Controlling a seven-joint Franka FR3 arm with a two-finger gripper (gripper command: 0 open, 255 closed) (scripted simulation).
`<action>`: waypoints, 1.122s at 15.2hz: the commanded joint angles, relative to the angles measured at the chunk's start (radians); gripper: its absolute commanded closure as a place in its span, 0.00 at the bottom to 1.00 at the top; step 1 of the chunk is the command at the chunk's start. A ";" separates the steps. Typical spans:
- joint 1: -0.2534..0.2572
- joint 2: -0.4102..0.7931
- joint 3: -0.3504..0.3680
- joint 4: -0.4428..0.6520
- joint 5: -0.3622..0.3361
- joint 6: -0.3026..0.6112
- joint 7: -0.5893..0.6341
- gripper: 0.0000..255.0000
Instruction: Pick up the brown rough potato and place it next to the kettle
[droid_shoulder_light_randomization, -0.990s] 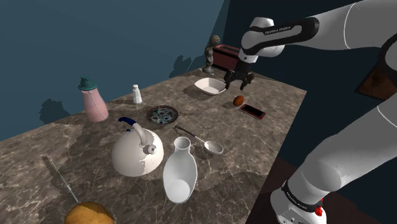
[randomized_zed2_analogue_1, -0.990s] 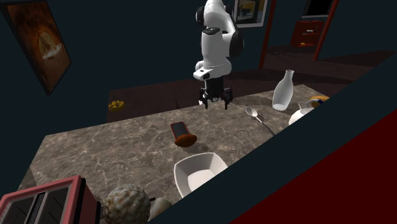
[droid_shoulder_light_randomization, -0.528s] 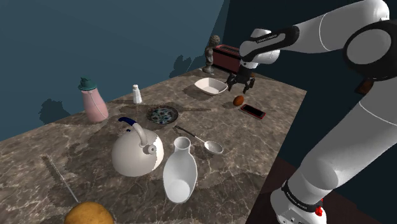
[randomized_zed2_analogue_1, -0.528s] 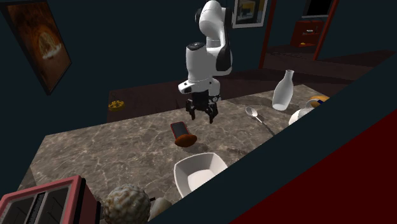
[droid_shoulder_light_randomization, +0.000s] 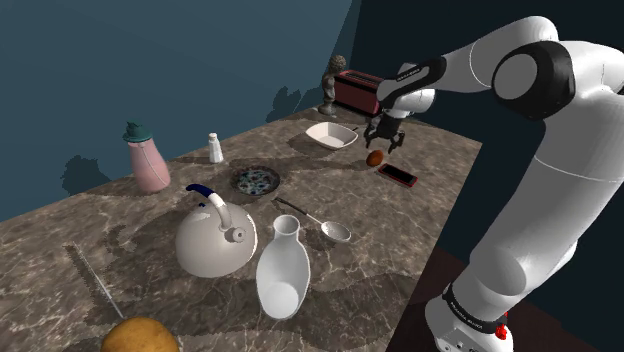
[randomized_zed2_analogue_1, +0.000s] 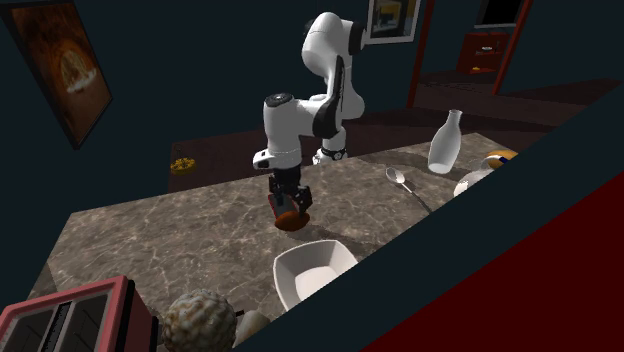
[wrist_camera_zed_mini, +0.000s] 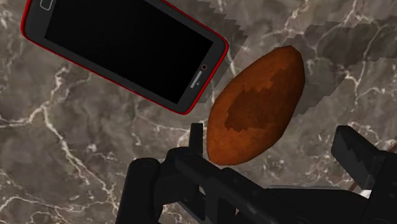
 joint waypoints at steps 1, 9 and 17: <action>-0.006 0.023 -0.002 0.001 0.010 0.020 -0.001 0.00; -0.008 0.070 0.006 -0.018 0.035 0.083 -0.017 0.00; -0.008 0.070 0.006 -0.018 0.035 0.083 -0.017 1.00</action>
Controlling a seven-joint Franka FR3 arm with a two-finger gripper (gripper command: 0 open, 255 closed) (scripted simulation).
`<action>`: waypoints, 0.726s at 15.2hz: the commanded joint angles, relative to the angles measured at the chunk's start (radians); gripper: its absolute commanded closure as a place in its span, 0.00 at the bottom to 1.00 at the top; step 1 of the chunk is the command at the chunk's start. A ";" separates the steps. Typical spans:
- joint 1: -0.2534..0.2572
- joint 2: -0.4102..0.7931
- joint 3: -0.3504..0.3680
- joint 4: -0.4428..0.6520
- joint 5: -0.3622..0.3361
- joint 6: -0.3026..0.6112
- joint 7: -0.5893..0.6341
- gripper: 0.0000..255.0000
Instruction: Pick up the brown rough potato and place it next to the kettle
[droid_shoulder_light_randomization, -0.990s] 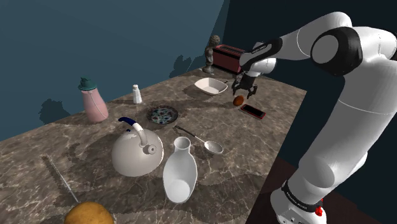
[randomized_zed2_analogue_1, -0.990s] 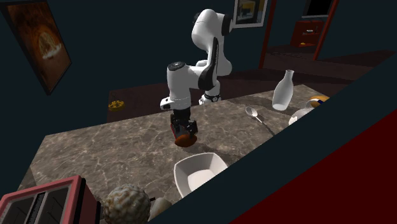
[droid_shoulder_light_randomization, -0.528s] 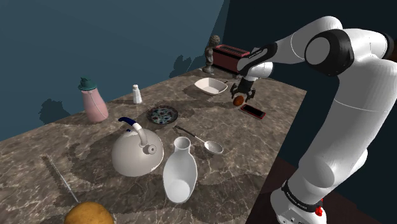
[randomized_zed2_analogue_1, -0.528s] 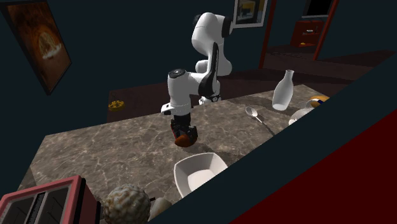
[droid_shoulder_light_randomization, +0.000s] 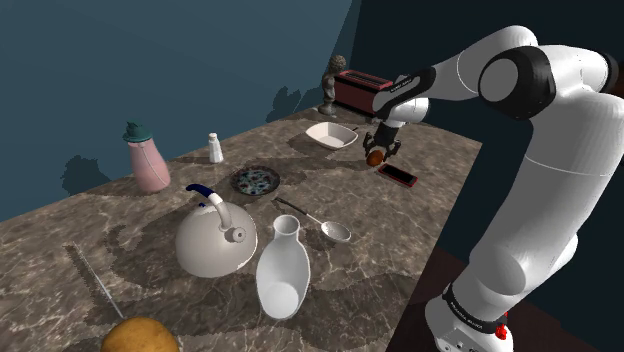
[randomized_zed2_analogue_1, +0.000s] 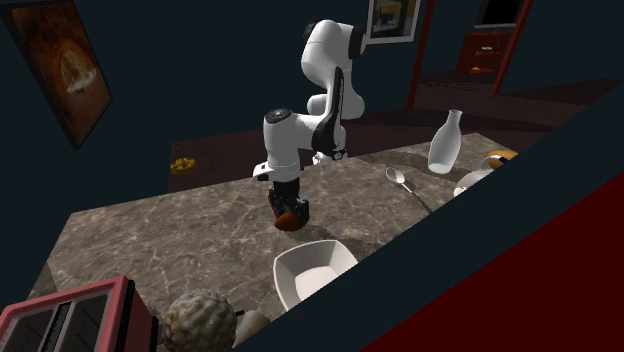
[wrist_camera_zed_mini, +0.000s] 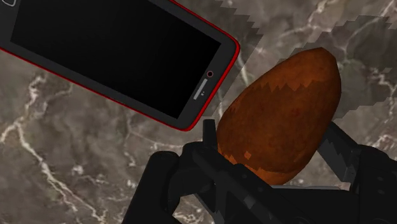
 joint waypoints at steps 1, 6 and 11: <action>0.000 0.000 0.000 0.000 0.000 0.000 0.000 1.00; 0.000 0.000 0.000 0.000 0.000 0.000 0.000 1.00; 0.003 -0.023 -0.004 0.012 -0.013 -0.034 0.011 1.00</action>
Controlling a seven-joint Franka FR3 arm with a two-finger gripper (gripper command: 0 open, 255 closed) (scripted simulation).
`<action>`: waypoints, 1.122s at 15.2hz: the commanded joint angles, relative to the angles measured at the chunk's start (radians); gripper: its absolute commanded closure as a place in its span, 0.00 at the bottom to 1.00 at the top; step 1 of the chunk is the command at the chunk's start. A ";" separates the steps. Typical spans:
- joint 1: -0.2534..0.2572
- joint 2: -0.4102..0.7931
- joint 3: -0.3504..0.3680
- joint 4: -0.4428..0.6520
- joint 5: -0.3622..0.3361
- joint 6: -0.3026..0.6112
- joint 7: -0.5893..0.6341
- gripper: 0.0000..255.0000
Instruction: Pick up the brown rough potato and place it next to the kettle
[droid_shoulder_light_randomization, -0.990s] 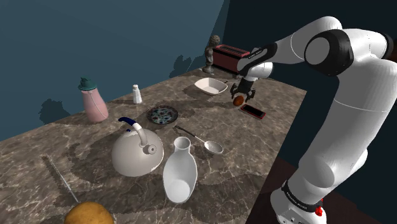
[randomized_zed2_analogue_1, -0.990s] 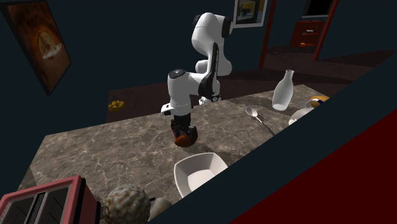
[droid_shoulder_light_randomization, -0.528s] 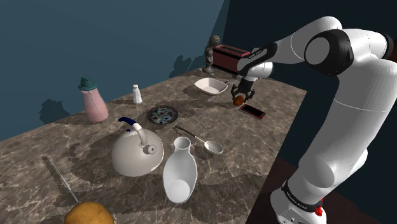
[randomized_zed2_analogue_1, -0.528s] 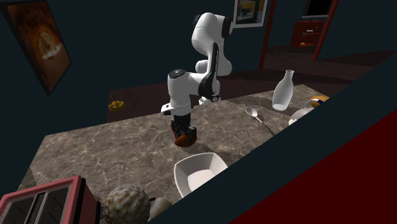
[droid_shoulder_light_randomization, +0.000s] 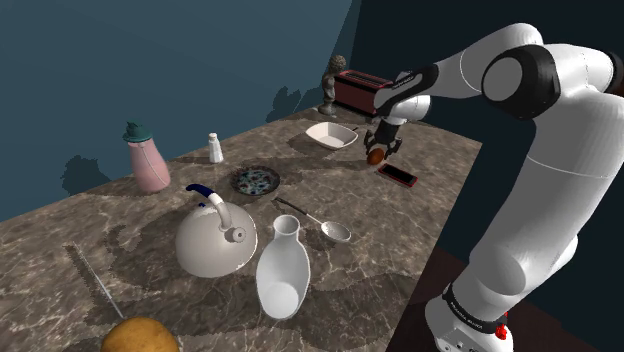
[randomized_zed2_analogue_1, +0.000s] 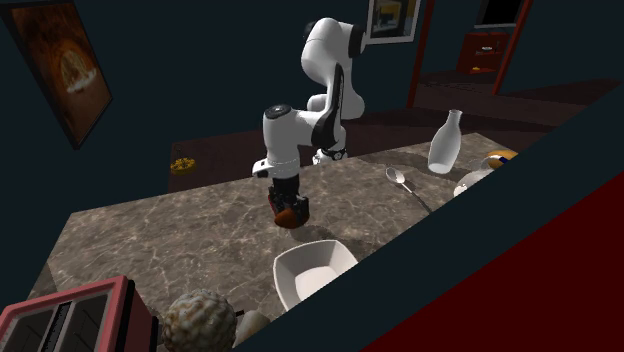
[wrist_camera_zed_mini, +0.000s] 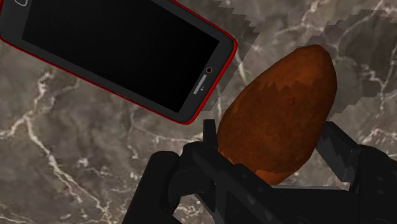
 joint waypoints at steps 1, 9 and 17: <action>0.002 -0.014 -0.002 0.010 -0.008 -0.022 0.008 1.00; 0.006 -0.068 -0.009 0.055 -0.038 -0.118 0.033 1.00; 0.009 -0.110 -0.012 0.114 -0.060 -0.216 0.053 1.00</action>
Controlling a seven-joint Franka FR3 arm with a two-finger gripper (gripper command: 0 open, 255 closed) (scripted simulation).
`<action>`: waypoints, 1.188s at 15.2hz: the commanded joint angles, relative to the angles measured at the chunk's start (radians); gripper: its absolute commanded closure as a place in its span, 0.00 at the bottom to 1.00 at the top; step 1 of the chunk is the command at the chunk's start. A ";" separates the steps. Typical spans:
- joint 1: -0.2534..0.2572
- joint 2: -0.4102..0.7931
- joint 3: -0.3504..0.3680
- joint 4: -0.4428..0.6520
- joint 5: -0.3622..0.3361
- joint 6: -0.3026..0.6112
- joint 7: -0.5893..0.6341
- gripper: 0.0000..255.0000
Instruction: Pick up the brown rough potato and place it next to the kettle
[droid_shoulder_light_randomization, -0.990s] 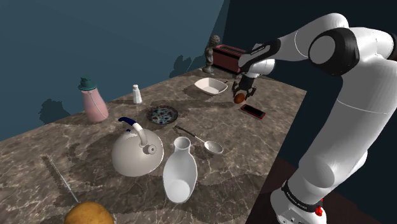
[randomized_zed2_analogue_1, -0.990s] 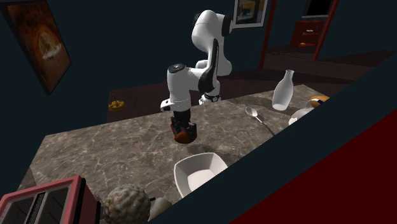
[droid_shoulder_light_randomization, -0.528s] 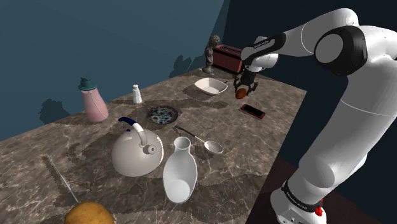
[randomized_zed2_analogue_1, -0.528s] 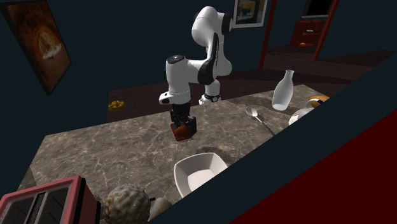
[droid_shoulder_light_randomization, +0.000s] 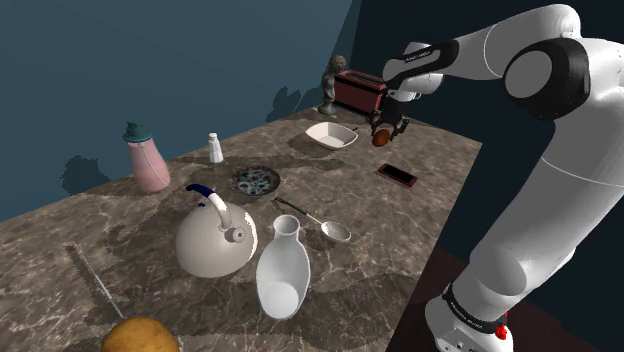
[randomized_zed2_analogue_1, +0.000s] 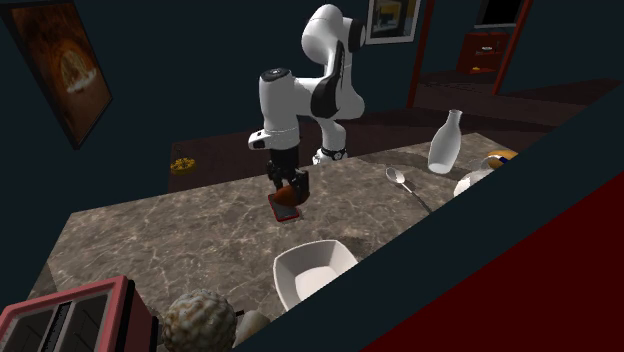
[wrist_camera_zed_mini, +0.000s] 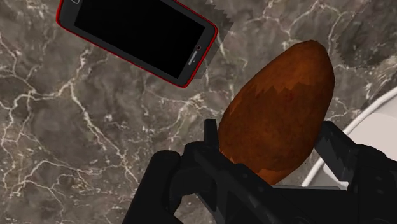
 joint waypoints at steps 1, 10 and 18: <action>0.000 -0.011 -0.001 0.014 -0.005 -0.025 0.005 1.00; 0.001 -0.040 -0.002 0.101 -0.021 -0.139 0.021 1.00; 0.001 -0.052 -0.003 0.194 -0.028 -0.243 0.032 1.00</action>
